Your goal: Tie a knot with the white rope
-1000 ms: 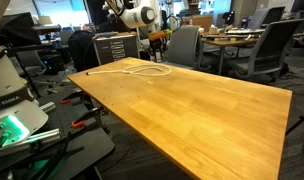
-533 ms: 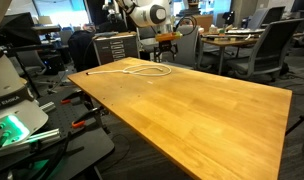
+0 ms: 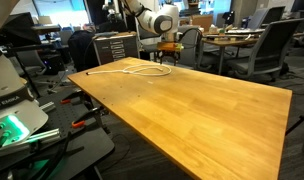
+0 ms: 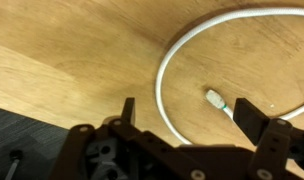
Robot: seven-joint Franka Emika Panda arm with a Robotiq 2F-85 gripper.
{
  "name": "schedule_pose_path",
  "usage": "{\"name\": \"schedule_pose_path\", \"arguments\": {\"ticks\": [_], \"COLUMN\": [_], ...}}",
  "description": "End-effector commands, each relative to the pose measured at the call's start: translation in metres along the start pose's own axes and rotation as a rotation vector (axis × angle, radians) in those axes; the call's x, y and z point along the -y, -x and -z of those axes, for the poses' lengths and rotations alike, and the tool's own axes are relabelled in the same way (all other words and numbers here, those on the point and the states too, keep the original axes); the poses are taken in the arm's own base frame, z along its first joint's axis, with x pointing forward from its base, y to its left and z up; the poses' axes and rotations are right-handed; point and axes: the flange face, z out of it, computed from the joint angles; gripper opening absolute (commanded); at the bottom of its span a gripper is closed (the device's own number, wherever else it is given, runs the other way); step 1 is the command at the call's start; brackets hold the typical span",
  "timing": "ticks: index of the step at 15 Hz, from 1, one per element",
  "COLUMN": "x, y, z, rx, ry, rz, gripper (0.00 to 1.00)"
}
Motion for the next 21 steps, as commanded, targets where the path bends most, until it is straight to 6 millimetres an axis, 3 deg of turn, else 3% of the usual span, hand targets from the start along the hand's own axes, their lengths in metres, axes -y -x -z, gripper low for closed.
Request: {"name": "schedule_pose_path", "arguments": {"ticks": [1, 5, 10, 11, 12, 14, 21], "x": [0.003, 0.004, -0.011, -0.013, -0.014, -0.012, -0.007], "y": [-0.001, 0.003, 0.022, 0.024, 0.026, 0.027, 0.020], "z": [-0.015, -0.025, -0.024, -0.025, -0.027, -0.030, -0.028], "rx": [-0.081, -0.035, 0.098, 0.121, 0.138, 0.164, 0.186], "ry": [0.020, 0.010, 0.082, 0.091, 0.097, 0.094, 0.125], "rz": [-0.008, -0.007, -0.045, -0.048, -0.040, -0.045, -0.053], "gripper": [1.00, 1.00, 1.00, 0.92, 0.73, 0.56, 0.08]}}
